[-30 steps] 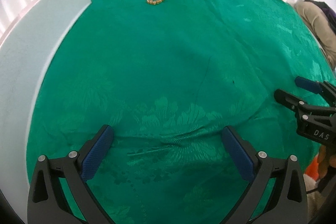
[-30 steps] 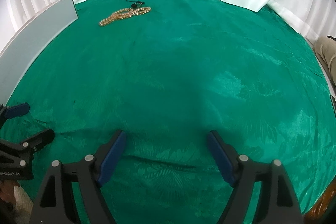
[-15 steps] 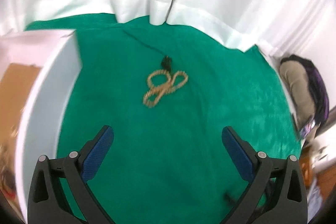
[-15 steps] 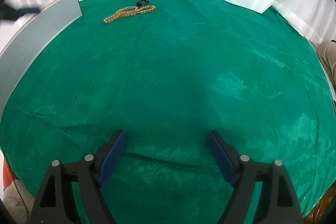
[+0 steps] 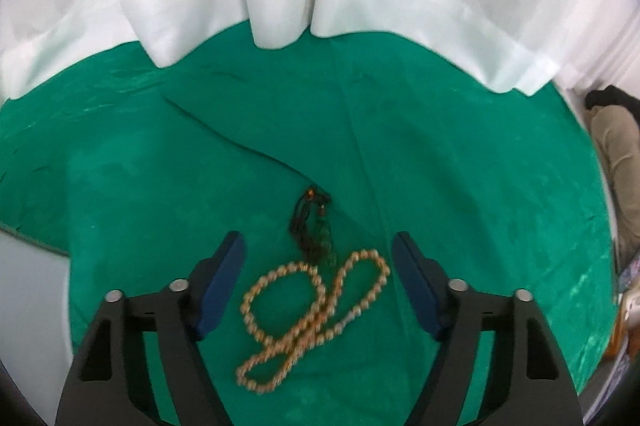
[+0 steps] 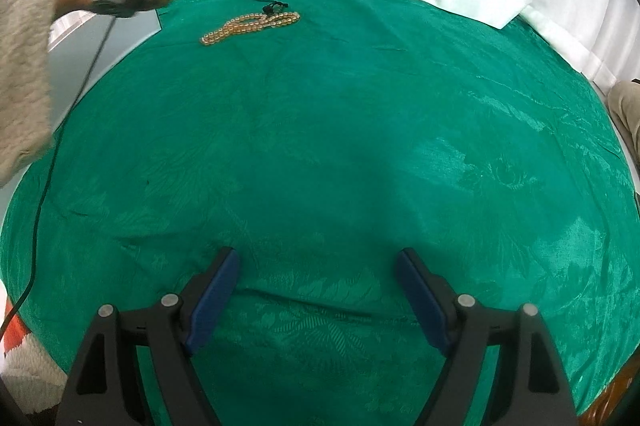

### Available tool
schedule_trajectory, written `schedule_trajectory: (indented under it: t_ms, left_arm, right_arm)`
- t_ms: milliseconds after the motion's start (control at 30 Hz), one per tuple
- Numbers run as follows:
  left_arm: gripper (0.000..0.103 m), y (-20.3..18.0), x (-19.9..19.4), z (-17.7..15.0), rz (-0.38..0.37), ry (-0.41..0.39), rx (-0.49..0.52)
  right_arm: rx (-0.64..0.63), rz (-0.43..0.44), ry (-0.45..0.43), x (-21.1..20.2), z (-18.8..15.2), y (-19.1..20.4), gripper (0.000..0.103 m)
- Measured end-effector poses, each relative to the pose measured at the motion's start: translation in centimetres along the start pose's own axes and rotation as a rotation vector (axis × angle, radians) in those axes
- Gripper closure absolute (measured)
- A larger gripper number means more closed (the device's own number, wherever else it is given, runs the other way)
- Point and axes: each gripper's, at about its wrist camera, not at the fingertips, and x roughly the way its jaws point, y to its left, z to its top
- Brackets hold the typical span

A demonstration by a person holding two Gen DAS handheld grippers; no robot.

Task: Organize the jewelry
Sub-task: 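Grasp the black clasp of the gold bead necklace with the left tool and lift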

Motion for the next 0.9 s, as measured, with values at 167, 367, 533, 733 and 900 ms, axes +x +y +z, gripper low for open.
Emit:
schedule_trajectory:
  t_ms: [167,367,533,733,900]
  left_arm:
    - [0.046,-0.3,2.5,0.3,0.03,0.03,-0.006]
    - [0.091,0.1,3.5,-0.4,0.057,0.045,-0.006]
    - [0.093,0.7,0.8,-0.9,0.027,-0.019,-0.02]
    - [0.093,1.3,-5.5,-1.9,-0.075,-0.122,-0.04]
    - [0.093,1.5,-10.8,-4.4,-0.133,-0.196,-0.057]
  right_arm:
    - [-0.008,0.006,-0.006,0.0,0.0,0.0,0.02]
    - [-0.01,0.007,-0.01,-0.1,-0.2,0.0,0.019]
    - [-0.011,0.005,-0.016,-0.2,-0.3,0.1,0.019]
    - [-0.006,0.001,-0.016,-0.1,-0.2,0.2,0.019]
    - [-0.004,0.0,-0.013,0.0,0.1,0.2,0.018]
